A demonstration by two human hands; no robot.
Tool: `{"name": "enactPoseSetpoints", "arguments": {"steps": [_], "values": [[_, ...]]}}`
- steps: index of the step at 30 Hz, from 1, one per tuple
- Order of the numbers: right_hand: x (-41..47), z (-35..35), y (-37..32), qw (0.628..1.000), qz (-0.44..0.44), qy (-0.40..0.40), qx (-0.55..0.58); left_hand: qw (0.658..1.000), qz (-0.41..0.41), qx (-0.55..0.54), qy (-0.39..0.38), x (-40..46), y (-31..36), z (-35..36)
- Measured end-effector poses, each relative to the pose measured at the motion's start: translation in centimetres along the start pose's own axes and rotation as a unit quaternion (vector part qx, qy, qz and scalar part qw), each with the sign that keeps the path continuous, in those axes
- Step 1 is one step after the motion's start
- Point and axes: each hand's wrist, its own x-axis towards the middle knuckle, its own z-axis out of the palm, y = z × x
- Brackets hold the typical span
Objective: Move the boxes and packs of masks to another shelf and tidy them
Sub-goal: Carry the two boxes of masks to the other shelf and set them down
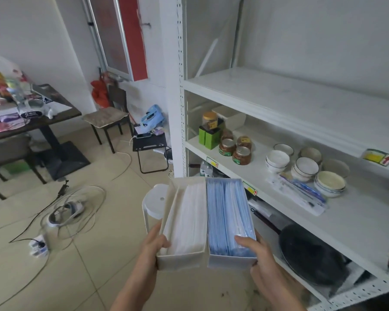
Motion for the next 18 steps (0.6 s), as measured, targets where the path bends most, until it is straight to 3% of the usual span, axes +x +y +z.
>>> {"name": "enactPoseSetpoints", "arguments": {"steps": [14,18], "values": [[15.1,5.9,-5.2,0.999,-0.036,0.013,0.02,0.999,-0.017,-0.036,-0.024,17.0,4.9,-3.2],[19.4,7.6,-7.4,0.999,-0.043,0.003,0.023,0.998,-0.027,-0.055,0.003,21.1,6.5,-3.1]]}}
